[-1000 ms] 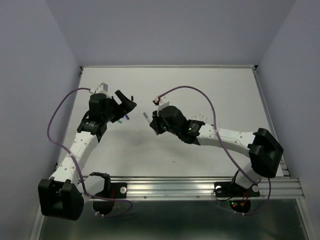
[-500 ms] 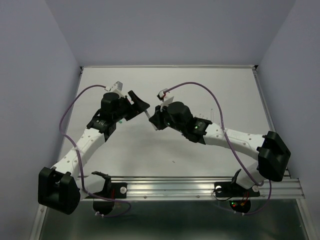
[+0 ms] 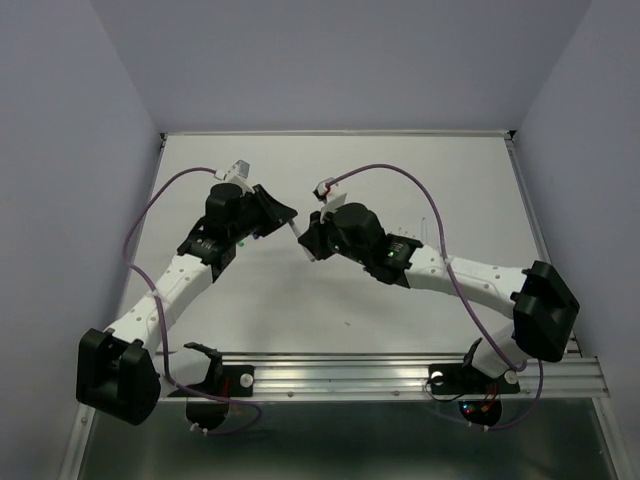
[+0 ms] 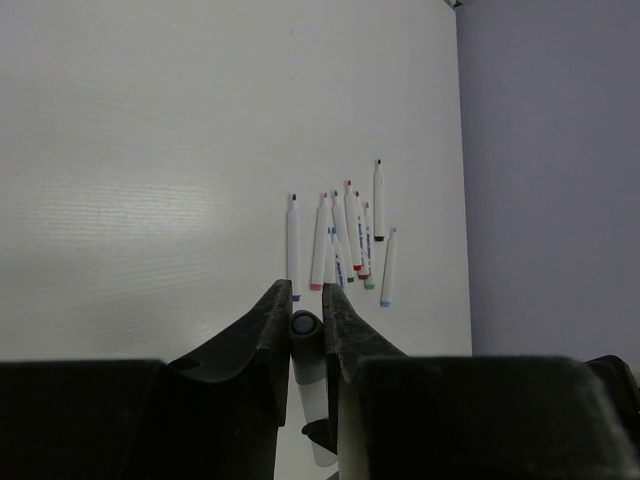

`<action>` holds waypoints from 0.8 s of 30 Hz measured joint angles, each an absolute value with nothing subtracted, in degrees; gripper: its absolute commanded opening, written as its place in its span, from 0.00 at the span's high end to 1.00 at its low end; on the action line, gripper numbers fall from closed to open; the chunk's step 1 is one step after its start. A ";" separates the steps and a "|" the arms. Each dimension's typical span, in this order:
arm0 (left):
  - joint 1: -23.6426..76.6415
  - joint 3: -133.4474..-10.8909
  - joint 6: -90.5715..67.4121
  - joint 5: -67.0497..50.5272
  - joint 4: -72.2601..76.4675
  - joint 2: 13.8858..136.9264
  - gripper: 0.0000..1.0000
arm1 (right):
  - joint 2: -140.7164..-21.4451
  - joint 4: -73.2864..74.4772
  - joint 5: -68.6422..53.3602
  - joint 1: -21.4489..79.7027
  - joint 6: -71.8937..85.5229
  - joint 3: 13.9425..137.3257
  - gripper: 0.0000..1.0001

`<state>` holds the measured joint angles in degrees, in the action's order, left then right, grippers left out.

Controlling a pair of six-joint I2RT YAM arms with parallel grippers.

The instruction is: Open the pen caps

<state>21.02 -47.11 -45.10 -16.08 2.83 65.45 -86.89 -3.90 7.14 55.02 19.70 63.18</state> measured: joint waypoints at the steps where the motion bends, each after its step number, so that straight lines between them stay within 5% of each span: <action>1: 21.06 -47.13 -45.08 -16.03 2.90 65.63 0.87 | -87.07 -3.90 7.27 55.02 19.68 63.20 0.99; 6: 21.21 -47.13 -45.04 -15.31 3.20 66.70 0.87 | -88.20 -3.84 7.01 54.41 19.70 63.66 0.99; 8: 21.23 -47.20 -44.99 -14.79 3.29 66.96 1.00 | -88.68 -3.55 6.76 54.17 19.70 64.16 0.99; 24: 18.59 -59.40 -40.27 -6.39 -3.49 73.73 1.00 | -88.23 -8.54 -9.47 51.11 19.40 58.76 0.99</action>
